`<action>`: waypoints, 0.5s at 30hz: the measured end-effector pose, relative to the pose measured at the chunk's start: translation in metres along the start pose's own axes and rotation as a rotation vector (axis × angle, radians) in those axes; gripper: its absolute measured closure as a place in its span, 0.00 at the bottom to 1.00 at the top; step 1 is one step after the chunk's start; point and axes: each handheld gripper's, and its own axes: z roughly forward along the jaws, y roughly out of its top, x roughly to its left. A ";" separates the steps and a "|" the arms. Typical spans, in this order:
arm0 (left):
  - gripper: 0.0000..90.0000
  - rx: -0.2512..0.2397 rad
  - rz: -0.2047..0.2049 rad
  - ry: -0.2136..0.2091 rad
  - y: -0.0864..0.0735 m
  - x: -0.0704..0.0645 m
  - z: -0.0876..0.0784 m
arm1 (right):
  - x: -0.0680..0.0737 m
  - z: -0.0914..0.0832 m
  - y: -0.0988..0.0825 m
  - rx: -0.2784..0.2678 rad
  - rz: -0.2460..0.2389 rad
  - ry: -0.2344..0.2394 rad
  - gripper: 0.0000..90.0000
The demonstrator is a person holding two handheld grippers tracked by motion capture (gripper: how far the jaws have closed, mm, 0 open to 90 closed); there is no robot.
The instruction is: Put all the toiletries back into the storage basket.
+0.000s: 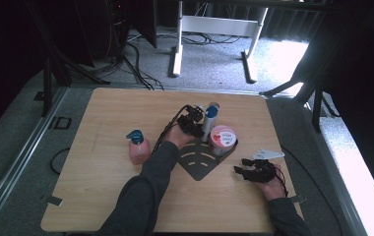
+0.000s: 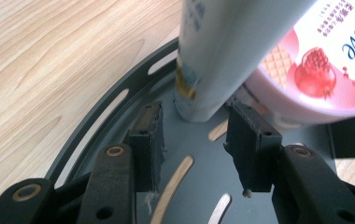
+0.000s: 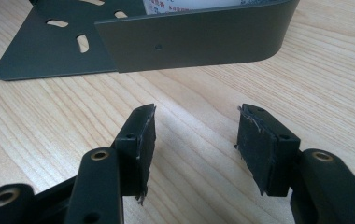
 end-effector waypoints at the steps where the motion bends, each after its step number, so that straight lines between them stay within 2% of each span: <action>1: 0.62 -0.003 0.002 0.000 -0.001 0.000 -0.003 | 0.000 0.000 0.000 0.001 0.000 0.000 0.52; 7: 0.62 -0.032 0.037 0.010 -0.009 -0.004 -0.019 | 0.000 0.000 0.000 0.001 -0.001 -0.002 0.52; 10: 0.65 -0.059 0.039 0.007 -0.016 -0.004 -0.029 | 0.000 0.000 0.000 0.001 -0.001 -0.002 0.52; 15: 0.68 -0.068 0.053 0.009 -0.022 -0.008 -0.038 | 0.000 0.000 0.000 0.001 -0.001 -0.001 0.52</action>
